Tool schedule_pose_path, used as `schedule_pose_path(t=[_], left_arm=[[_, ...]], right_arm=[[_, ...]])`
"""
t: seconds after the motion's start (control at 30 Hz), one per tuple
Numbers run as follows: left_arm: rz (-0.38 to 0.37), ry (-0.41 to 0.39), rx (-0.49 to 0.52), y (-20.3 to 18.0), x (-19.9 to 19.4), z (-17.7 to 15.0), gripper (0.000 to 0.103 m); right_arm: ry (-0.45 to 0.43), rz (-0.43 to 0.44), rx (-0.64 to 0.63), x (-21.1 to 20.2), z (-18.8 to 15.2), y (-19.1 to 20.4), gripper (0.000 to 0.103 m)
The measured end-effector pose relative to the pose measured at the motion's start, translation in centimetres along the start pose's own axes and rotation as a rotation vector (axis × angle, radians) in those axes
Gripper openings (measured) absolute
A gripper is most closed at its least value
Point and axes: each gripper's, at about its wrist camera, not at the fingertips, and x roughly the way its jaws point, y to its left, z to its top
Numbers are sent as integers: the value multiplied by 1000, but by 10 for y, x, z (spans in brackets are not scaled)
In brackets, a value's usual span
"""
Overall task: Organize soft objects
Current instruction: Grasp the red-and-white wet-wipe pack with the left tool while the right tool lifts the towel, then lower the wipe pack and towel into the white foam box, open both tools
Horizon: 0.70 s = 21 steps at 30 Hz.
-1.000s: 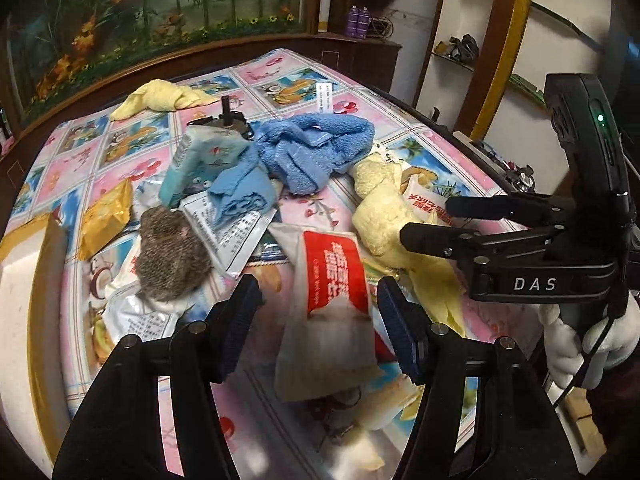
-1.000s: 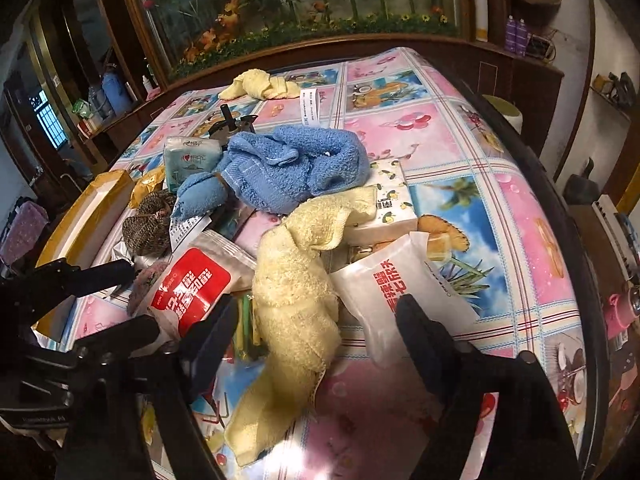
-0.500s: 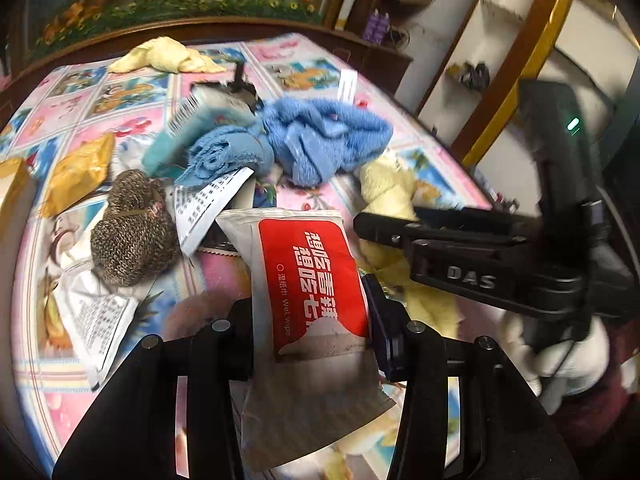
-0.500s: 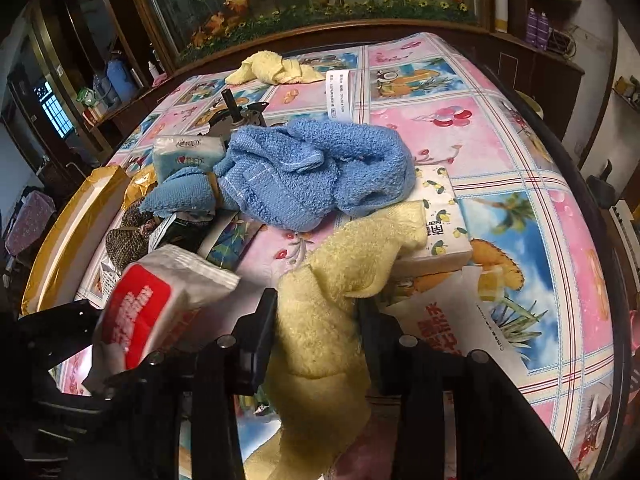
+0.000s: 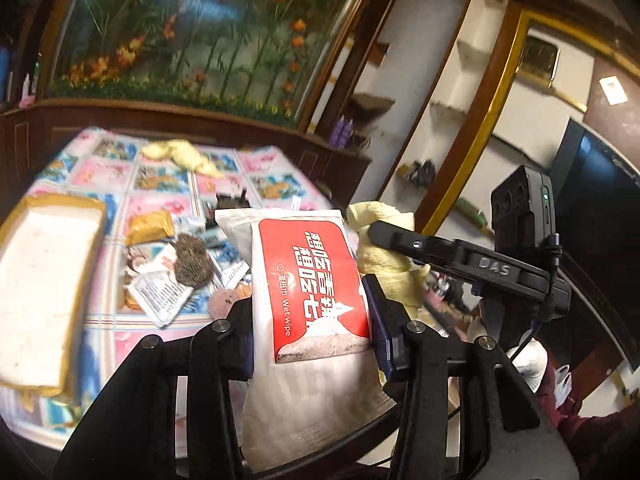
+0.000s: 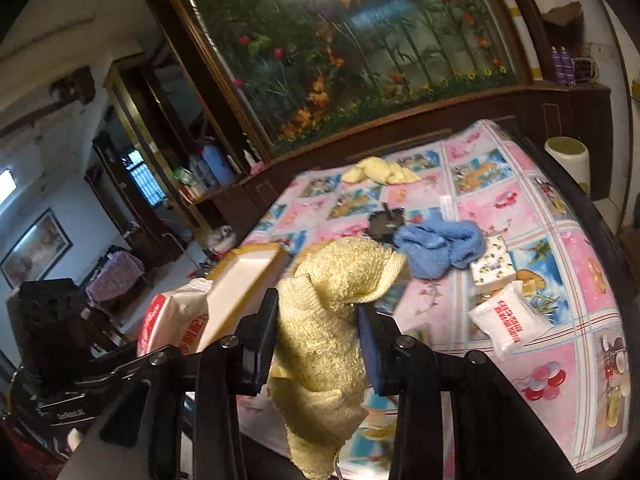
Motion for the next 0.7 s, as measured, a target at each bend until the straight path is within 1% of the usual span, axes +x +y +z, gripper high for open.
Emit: schedule_pose_path(t=[0.1,0.2,0.23,0.33,0.37,0.4,0.47,0.5,0.53,0.6,0.67,0.7], left_arm=[[-5,-85,-2,-1,-46,16,44],[3,-179,-14,2,-96,46,44],[18,-208,-8,3,-109,58,44],[99,-288,25,8,-151,105,44],[137,-301,38,11,-157,120,44],[194,-309,58,13,-161,137,44],[326,-308,110,21,-154,169,44],[378,-292,129,27,-145,181,44],[426,-260,137,38,-133,193,44],[471,-201,110,71,-100,200,44],[484,-139,61,112,-64,194,44],[481,-115,42,130,-49,188,44]], right_arm=[[-68,117,-38,-32,13,39,37],[-121,239,-73,-56,35,74,37],[-131,287,-85,-62,46,84,37],[-156,391,-123,-71,85,116,37],[-155,420,-137,-70,104,128,37],[-154,437,-154,-66,121,140,37],[-151,439,-194,-50,155,163,37],[-145,430,-206,-36,170,173,37],[-129,422,-208,-19,180,181,37],[-71,413,-198,20,188,190,37],[33,387,-166,77,180,188,37],[94,365,-140,112,170,182,37]])
